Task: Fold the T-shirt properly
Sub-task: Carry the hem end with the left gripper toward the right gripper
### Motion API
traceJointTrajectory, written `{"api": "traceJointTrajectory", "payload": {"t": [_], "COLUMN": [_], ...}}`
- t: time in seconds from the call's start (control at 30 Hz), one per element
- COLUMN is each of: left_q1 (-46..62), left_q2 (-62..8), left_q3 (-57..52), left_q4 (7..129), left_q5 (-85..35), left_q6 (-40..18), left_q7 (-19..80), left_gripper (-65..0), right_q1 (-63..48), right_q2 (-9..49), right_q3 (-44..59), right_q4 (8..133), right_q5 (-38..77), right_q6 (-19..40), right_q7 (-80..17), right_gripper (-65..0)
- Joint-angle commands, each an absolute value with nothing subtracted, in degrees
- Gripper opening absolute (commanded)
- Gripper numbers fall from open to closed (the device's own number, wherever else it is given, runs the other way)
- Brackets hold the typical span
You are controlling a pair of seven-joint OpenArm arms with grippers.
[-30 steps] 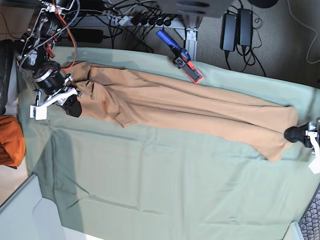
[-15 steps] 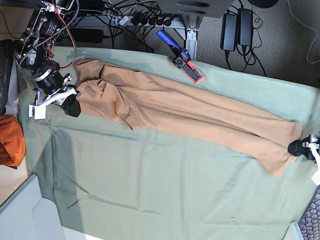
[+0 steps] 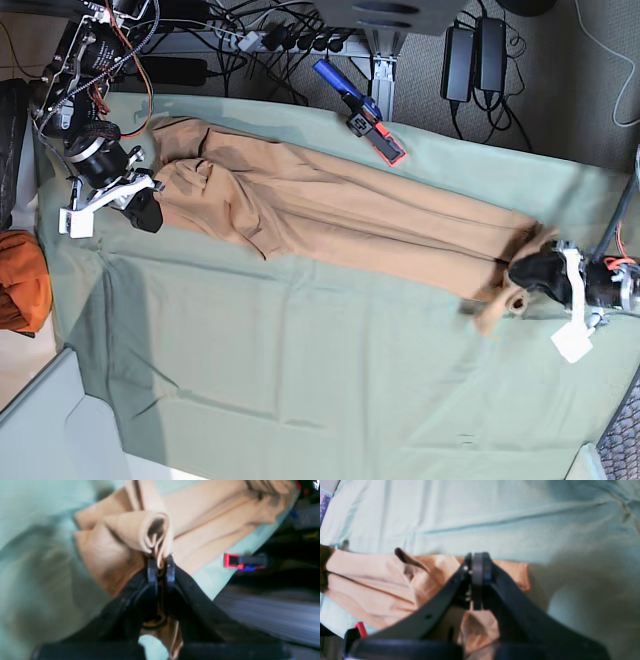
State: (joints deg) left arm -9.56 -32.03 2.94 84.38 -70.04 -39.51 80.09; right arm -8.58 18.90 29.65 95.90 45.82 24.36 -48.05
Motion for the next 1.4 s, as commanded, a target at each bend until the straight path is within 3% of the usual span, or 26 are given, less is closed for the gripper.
{"api": "traceJointTrajectory", "payload": {"t": [0.0, 0.43, 1.23, 1.27, 1.37], "left_q1": [-10.26, -10.31, -10.76, -10.72, -10.59], "left_q2": [-32.27, -22.70, -17.80, -17.78, -17.76], "left_q3": [3.77, 8.73, 13.65, 13.65, 13.65], "left_q4": [86.43, 88.27, 88.27, 88.27, 88.27], "left_q5": [-70.06, -61.78, -58.43, -58.43, -59.35], "left_q6": [-40.00, -40.00, -40.00, -40.00, -40.00], "left_q7": [78.81, 75.31, 73.87, 73.71, 73.41], "left_gripper": [-65.0, -65.0, -65.0, -61.7, -43.4], "right_q1": [-7.97, -7.99, -7.99, -7.99, -7.99], "right_q2": [19.84, 19.84, 19.84, 19.84, 19.84], "right_q3": [30.09, 30.09, 30.09, 30.09, 30.09], "right_q4": [97.01, 97.01, 97.01, 97.01, 97.01], "right_q5": [46.72, 46.72, 46.74, 46.76, 46.74], "right_q6": [31.31, 31.31, 31.31, 31.31, 31.31], "right_q7": [-46.89, -46.94, -46.96, -46.96, -46.96], "right_gripper": [-65.0, -65.0, -65.0, -65.0, -65.0]}}
